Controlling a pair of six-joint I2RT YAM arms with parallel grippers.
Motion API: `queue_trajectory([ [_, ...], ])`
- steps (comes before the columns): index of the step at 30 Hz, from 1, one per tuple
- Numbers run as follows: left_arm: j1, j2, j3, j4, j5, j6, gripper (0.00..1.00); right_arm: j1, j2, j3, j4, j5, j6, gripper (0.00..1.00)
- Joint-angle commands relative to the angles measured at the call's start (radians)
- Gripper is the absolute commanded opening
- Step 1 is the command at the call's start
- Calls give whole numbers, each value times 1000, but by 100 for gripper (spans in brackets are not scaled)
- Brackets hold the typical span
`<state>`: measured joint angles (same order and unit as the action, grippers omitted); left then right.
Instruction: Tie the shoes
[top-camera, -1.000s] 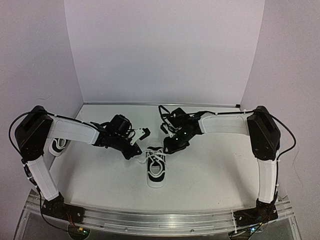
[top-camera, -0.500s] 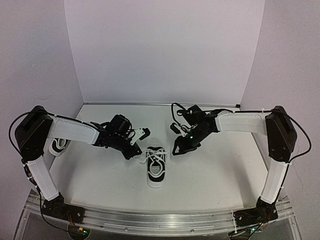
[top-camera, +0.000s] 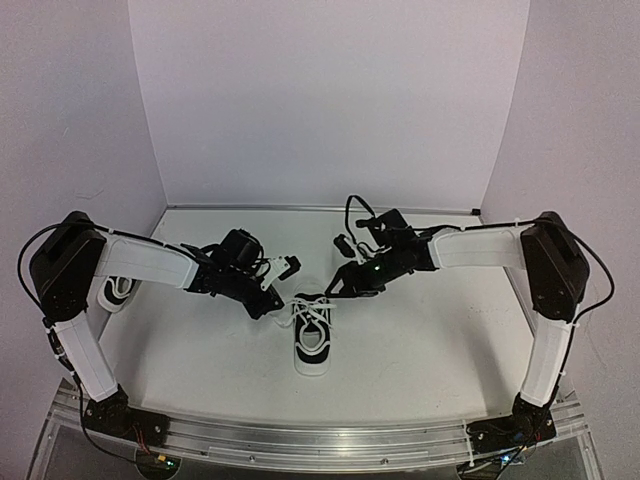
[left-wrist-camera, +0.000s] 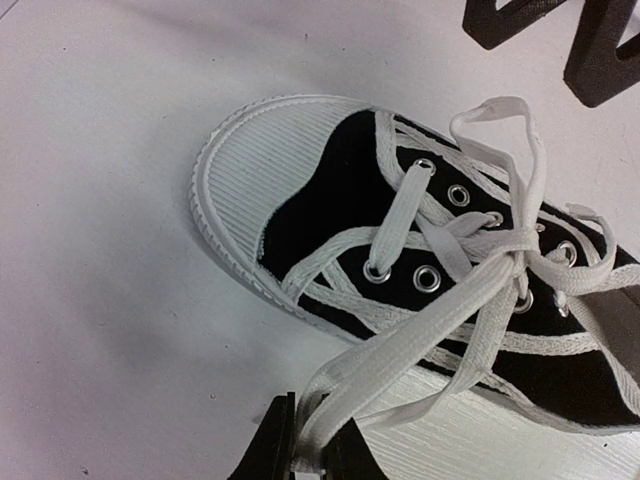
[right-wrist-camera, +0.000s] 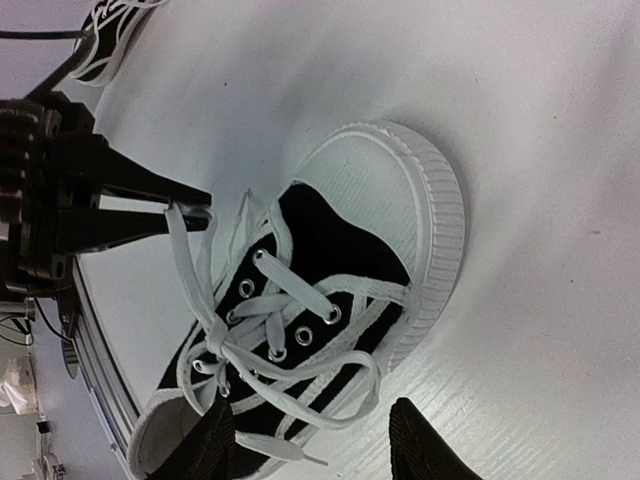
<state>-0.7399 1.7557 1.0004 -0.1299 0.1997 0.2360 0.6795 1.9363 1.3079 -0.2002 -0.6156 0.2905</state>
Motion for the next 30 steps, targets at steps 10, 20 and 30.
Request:
queue_trajectory([
  [10,-3,3,32,13,10,7,11,-6,117,-18,140,-73,142,44],
  [20,-3,5,35,9,9,11,11,-6,36,-103,151,-141,162,34],
  [30,-3,11,31,7,2,7,11,-6,-2,-140,152,-132,160,20],
])
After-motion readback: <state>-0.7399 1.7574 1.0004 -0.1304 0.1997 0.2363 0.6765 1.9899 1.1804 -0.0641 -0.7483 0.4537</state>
